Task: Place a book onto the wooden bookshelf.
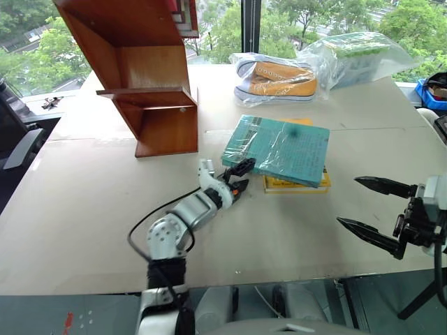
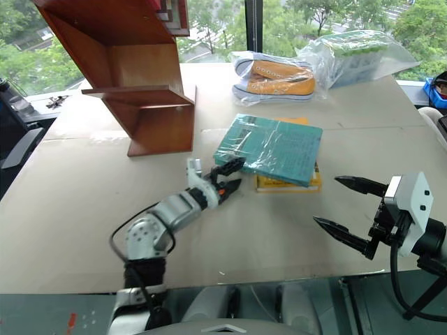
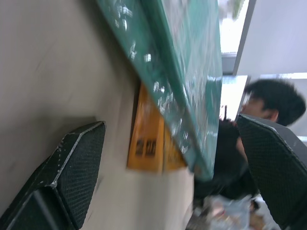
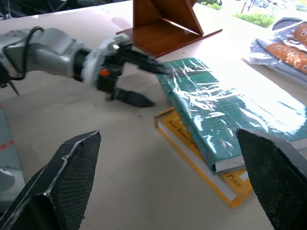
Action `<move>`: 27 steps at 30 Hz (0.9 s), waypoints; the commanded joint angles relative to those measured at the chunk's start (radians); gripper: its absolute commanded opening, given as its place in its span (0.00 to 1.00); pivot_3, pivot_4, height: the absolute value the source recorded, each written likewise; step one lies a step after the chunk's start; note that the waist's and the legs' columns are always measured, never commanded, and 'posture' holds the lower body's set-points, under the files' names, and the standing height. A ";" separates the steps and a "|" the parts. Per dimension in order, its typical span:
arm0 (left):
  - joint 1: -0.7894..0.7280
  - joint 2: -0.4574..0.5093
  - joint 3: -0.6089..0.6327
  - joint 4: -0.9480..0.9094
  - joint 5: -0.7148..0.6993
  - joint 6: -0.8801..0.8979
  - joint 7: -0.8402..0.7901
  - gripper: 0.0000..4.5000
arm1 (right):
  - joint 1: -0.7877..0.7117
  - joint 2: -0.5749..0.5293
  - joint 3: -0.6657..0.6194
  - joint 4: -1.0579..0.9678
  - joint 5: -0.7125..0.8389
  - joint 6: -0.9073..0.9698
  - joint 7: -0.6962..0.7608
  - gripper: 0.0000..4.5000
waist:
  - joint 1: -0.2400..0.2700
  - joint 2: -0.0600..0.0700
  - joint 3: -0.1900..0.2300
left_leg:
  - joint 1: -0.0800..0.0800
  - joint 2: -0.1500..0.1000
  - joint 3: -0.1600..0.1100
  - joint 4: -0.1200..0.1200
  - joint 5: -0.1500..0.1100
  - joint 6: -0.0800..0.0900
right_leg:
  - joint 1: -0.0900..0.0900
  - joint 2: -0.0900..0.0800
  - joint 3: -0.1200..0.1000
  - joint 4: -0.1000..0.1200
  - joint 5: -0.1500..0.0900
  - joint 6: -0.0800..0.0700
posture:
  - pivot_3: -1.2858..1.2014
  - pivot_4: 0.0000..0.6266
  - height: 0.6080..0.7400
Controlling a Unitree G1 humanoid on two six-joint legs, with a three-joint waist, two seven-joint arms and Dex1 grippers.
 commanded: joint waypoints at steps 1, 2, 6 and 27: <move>-0.054 -0.060 0.015 0.103 0.075 -0.079 -0.032 1.00 | 0.015 0.000 -0.016 -0.029 -0.001 -0.034 -0.026 1.00 | -0.001 0.000 0.000 | 0.000 0.000 0.000 0.000 0.000 0.000 | 0.000 0.000 0.000 0.000 0.000 0.000 | 0.52 0.24 1.00; -0.073 -0.077 0.025 0.131 0.089 -0.099 -0.045 1.00 | 0.021 0.000 -0.014 -0.031 -0.007 -0.040 -0.032 1.00 | -0.001 0.000 0.000 | 0.000 -0.001 0.000 0.000 0.000 0.000 | 0.000 0.001 0.000 0.000 0.000 0.000 | 0.52 0.24 1.00; -0.144 -0.158 0.026 0.264 0.204 -0.183 -0.119 1.00 | 0.045 0.020 -0.022 -0.052 -0.003 -0.053 -0.078 1.00 | 0.005 0.000 0.000 | 0.000 -0.001 0.000 0.000 0.000 0.000 | 0.001 0.003 0.000 -0.001 0.000 0.000 | 0.52 0.24 1.00; -0.257 0.364 0.029 -0.365 0.194 0.098 -0.360 0.00 | -0.198 0.087 0.098 0.103 0.078 -0.119 -0.199 1.00 | -0.007 -0.005 0.008 | -0.003 0.000 -0.005 -0.001 0.000 -0.002 | -0.003 0.001 -0.001 -0.002 0.000 0.000 | 0.52 0.24 1.00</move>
